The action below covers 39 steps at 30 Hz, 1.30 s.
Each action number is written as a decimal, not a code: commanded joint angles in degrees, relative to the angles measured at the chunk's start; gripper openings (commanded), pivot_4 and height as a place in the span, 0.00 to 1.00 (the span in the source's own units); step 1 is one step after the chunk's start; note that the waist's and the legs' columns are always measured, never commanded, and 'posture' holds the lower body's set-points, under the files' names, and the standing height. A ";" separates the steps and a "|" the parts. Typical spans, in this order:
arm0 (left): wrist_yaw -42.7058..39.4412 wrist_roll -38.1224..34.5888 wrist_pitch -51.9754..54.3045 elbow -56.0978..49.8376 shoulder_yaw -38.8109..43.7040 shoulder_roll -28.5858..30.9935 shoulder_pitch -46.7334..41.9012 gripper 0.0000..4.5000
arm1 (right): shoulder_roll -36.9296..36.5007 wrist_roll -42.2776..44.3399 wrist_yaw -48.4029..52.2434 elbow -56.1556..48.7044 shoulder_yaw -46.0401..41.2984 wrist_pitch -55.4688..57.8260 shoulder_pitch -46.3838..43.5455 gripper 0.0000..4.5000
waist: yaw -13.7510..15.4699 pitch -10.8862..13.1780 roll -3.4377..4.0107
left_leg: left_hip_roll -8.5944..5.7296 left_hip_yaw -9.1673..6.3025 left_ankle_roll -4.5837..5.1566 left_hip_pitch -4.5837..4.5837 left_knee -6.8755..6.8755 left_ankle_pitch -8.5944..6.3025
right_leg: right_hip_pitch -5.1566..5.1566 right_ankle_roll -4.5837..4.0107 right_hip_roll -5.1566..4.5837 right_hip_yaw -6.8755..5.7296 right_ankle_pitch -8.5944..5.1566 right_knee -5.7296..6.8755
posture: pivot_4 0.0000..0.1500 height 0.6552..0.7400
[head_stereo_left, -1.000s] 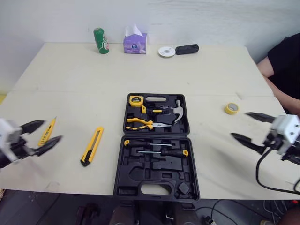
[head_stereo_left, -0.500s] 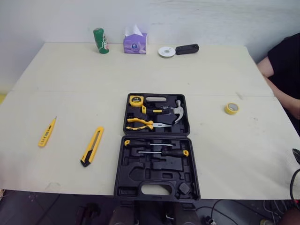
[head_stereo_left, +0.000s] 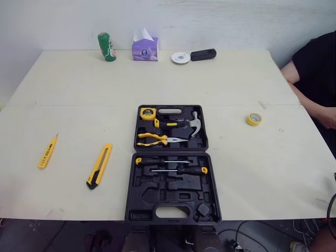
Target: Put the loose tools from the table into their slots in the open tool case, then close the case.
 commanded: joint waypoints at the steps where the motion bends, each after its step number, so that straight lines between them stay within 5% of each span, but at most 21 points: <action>1: 0.45 -1.24 1.23 -3.48 0.50 -0.35 0.95 1.00 | -1.52 1.01 0.71 0.22 0.14 -1.32 -1.10 0.98 | 0.06 0.00 0.00 | 0.00 0.00 0.00 0.00 0.00 0.00 | 0.00 0.00 0.00 -0.01 0.00 0.00 | 1.00 1.00; 12: -5.46 -3.47 6.53 -12.55 0.24 -0.48 2.78 1.00 | 1.54 9.24 13.00 -13.94 3.14 8.98 -4.91 0.98 | 0.05 0.00 0.00 | 0.01 0.03 0.00 0.00 0.01 0.01 | -0.01 0.00 0.00 0.02 0.00 0.05 | 1.00 1.00; 16: -9.23 -14.18 23.74 -32.94 -0.07 -2.03 8.19 1.00 | 6.73 16.72 17.58 -33.73 6.60 16.54 -4.26 0.98 | 0.14 0.01 -0.01 | 0.04 -0.01 0.00 -0.03 0.01 0.00 | -0.02 0.00 0.01 0.02 0.00 0.06 | 1.00 1.00; 21: -7.95 -16.10 31.09 -47.40 -0.93 -1.84 10.88 1.00 | 10.24 20.21 18.59 -48.11 11.06 24.03 -3.67 0.98 | 0.67 0.09 0.16 | 0.01 -0.06 0.00 -0.04 0.04 0.02 | -0.01 0.00 0.00 0.03 0.00 0.10 | 1.00 1.00; 29: 2.66 -16.73 46.98 -53.62 -1.85 -0.49 8.90 1.00 | 11.61 26.09 20.26 -70.54 20.29 35.67 -4.92 0.98 | 0.98 0.17 0.29 | 0.03 -0.05 0.02 -0.06 0.05 0.04 | -0.04 -0.02 0.06 0.03 -0.01 0.12 | 1.00 1.00; 39: 18.19 -13.09 62.26 -51.70 -6.66 1.02 -2.28 1.00 | 15.47 29.97 15.84 -81.28 26.87 43.72 -16.21 0.98 | 1.93 0.19 0.18 | 0.01 -0.12 -0.02 -0.16 0.08 0.03 | -0.11 -0.04 0.06 0.00 -0.02 0.14 | 1.00 1.00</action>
